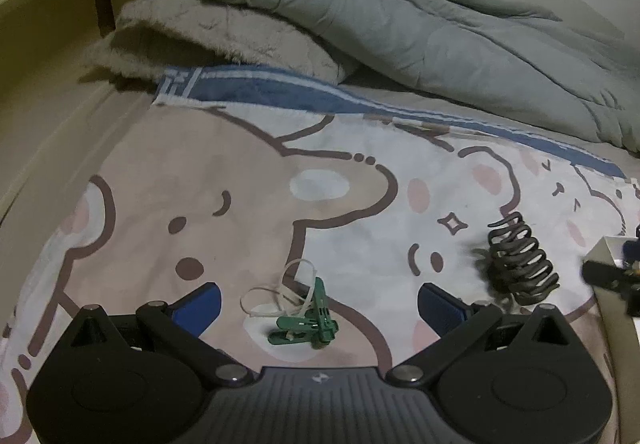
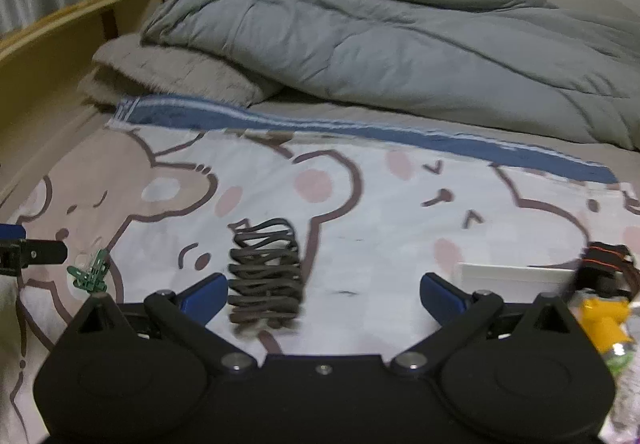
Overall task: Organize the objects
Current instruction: 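Move left tool to the green clothespin while right tool approaches the black claw clip, then grasp the green clothespin with left tool while right tool grasps the black claw clip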
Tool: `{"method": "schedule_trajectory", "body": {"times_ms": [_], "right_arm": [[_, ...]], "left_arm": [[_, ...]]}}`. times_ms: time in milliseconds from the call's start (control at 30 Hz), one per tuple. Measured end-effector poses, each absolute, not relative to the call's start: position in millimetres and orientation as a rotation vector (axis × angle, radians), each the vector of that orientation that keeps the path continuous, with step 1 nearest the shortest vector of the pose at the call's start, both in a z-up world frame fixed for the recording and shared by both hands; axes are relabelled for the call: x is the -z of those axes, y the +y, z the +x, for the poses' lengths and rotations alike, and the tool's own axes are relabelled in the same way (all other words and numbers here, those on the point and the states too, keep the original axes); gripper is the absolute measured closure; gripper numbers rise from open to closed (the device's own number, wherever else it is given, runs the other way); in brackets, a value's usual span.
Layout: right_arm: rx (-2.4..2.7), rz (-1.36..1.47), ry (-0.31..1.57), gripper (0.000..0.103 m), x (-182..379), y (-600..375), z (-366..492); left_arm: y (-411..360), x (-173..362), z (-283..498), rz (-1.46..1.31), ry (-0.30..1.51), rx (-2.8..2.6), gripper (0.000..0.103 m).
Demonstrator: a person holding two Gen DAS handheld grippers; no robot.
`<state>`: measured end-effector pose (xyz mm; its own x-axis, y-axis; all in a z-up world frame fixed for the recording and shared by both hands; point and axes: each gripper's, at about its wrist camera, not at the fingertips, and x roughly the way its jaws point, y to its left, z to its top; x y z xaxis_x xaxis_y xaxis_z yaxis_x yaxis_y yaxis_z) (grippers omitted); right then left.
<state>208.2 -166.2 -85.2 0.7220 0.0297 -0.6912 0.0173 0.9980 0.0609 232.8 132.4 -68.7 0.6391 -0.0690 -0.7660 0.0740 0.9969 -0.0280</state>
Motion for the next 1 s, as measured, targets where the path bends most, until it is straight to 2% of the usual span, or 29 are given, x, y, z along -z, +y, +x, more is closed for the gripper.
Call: {"method": "schedule_trajectory", "body": {"times_ms": [267, 500, 567, 633, 700, 833, 900, 1000], "right_arm": [[-0.023, 0.020, 0.817, 0.000, 114.7, -136.2, 242.9], [-0.020, -0.013, 0.880, 0.000, 136.7, -129.5, 262.7], [-0.019, -0.025, 0.891, 0.005, 141.0, -127.9, 265.1], [-0.037, -0.035, 0.904, 0.027, 144.0, -126.5, 266.6], [-0.070, -0.025, 0.918, 0.040, 144.4, -125.6, 266.9], [-0.083, -0.059, 0.926, 0.039, 139.1, -121.6, 258.2], [-0.104, -0.089, 0.929, 0.039, 135.1, -120.0, 250.2], [-0.141, -0.092, 0.938, 0.039, 126.6, -121.6, 230.0]], "left_arm": [[142.9, 94.5, 251.8, -0.006, 0.931, 0.057, 0.001], [144.8, 114.8, 262.5, -0.038, 0.987, 0.069, 0.007], [142.5, 119.6, 264.0, -0.033, 0.999, 0.069, 0.009], [141.3, 125.4, 265.5, -0.019, 1.010, 0.057, 0.012], [142.1, 133.0, 266.1, -0.009, 1.026, 0.040, 0.021], [143.8, 137.3, 265.8, 0.008, 1.025, 0.025, 0.032], [144.0, 134.8, 265.7, 0.014, 1.025, 0.021, 0.047], [145.8, 131.9, 264.6, 0.005, 1.024, 0.026, 0.048]]}}
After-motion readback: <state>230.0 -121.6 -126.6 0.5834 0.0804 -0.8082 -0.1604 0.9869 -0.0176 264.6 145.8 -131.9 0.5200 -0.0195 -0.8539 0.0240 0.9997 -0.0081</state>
